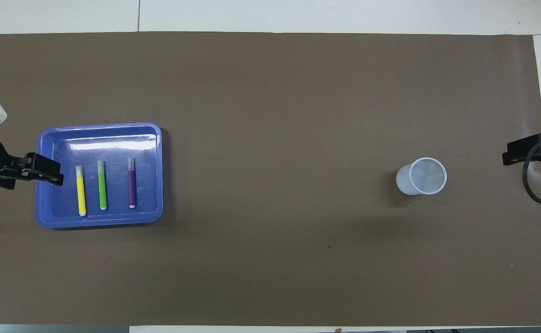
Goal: Right arm passes pens to left for tray arrangement
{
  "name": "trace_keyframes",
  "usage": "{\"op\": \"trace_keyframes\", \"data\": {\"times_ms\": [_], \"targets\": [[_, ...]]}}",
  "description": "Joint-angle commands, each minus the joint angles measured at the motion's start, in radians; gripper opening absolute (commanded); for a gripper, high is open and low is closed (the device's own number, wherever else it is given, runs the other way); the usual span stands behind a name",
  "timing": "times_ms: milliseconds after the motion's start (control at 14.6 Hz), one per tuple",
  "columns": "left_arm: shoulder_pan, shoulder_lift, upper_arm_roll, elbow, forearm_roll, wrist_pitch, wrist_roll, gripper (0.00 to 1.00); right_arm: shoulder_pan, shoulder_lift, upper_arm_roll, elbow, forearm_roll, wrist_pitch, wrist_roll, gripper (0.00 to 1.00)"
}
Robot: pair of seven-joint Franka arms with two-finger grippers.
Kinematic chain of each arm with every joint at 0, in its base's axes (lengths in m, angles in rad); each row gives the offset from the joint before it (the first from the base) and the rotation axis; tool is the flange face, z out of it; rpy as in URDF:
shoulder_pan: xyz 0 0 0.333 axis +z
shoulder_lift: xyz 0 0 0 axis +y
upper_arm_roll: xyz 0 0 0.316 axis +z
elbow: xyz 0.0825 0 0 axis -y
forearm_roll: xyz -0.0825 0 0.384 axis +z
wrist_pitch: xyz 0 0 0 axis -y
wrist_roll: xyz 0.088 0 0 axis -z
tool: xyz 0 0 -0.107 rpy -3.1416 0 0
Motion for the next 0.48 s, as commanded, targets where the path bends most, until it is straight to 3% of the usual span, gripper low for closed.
{"op": "trace_keyframes", "data": {"times_ms": [0, 137, 273, 410], "targets": [[-0.164, -0.056, 0.103, 0.013, 0.043, -0.041, 0.0, 1.0, -0.017, 0.009, 0.007, 0.017, 0.005, -0.015, -0.023, 1.0], [-0.312, -0.053, 0.224, 0.036, 0.072, -0.06, 0.005, 1.0, -0.016, 0.009, 0.007, 0.015, 0.008, -0.013, -0.023, 1.0], [-0.46, -0.004, 0.388, 0.102, 0.068, -0.066, 0.005, 1.0, -0.014, 0.009, 0.007, 0.015, 0.008, -0.008, -0.023, 1.0], [-0.47, 0.091, 0.413, 0.194, 0.052, -0.083, 0.003, 1.0, -0.008, 0.008, 0.008, 0.017, 0.005, -0.008, -0.022, 1.0]]}}
